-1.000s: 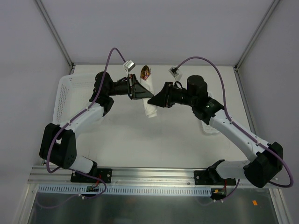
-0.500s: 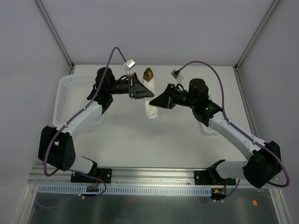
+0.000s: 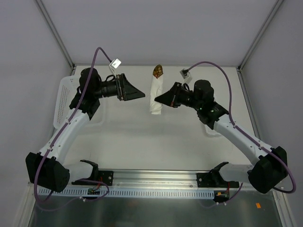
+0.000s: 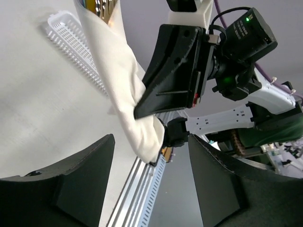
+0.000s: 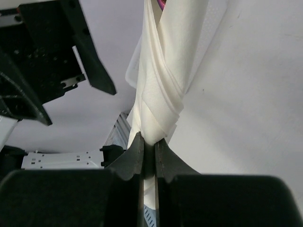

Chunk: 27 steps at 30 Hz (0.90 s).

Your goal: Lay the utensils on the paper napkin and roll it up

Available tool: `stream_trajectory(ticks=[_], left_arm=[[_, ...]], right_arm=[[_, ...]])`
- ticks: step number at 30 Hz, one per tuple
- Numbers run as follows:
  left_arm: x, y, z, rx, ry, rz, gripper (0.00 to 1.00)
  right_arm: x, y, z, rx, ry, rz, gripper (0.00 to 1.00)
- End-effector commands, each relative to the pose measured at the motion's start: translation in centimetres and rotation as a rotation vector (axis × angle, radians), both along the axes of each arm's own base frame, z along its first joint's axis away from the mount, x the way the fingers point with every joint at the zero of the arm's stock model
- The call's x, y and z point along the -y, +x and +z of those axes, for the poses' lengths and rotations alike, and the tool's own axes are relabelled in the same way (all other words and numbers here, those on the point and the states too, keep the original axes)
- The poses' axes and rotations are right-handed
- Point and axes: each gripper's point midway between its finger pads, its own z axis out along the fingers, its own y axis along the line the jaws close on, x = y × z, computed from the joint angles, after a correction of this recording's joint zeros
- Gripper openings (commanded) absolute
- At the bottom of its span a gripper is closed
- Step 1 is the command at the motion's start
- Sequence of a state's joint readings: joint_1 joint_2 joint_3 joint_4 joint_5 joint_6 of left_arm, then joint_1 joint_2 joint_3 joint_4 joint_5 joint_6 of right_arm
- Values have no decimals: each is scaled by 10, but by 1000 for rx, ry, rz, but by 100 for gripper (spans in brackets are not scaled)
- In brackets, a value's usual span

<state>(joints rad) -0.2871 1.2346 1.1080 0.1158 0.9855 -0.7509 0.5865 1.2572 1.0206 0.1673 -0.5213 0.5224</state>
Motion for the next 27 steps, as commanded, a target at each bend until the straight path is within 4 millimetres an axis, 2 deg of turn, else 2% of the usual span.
stream_trajectory(ticks=[1, 2, 4, 5, 6, 8, 9, 10, 11, 12, 13, 16, 27], left_arm=[[-8, -9, 0, 98, 56, 28, 64], [-9, -10, -7, 84, 87, 40, 62], [-12, -12, -3, 184, 132, 41, 54], [-11, -15, -2, 224, 153, 26, 51], [-12, -21, 2, 259, 187, 17, 48], [-11, -24, 0, 483, 313, -12, 42], [-6, -33, 0, 559, 391, -10, 42], [-5, -32, -1, 722, 464, -34, 42], [-3, -34, 0, 792, 497, -39, 43], [5, -46, 3, 864, 504, -74, 44], [5, -42, 2, 956, 562, -68, 44], [17, -55, -5, 1117, 622, -134, 43], [42, -65, -18, 1420, 680, -188, 37]], right_arm=[[15, 16, 37, 79, 43, -154, 0], [15, 15, 36, 56, 32, -167, 0], [19, 24, 34, 35, 16, -235, 0], [20, 22, 27, 0, -10, -248, 0], [18, 26, 30, -19, -13, -259, 0], [18, 27, 18, -85, -63, -291, 0], [17, 28, 23, -101, -58, -302, 0], [15, 28, 17, -123, -76, -321, 0], [15, 27, 13, -142, -89, -328, 0], [14, 27, 13, -152, -96, -337, 0], [14, 28, 14, -169, -94, -355, 0], [12, 25, 12, -207, -106, -365, 0], [11, 3, 14, -234, -137, -380, 0]])
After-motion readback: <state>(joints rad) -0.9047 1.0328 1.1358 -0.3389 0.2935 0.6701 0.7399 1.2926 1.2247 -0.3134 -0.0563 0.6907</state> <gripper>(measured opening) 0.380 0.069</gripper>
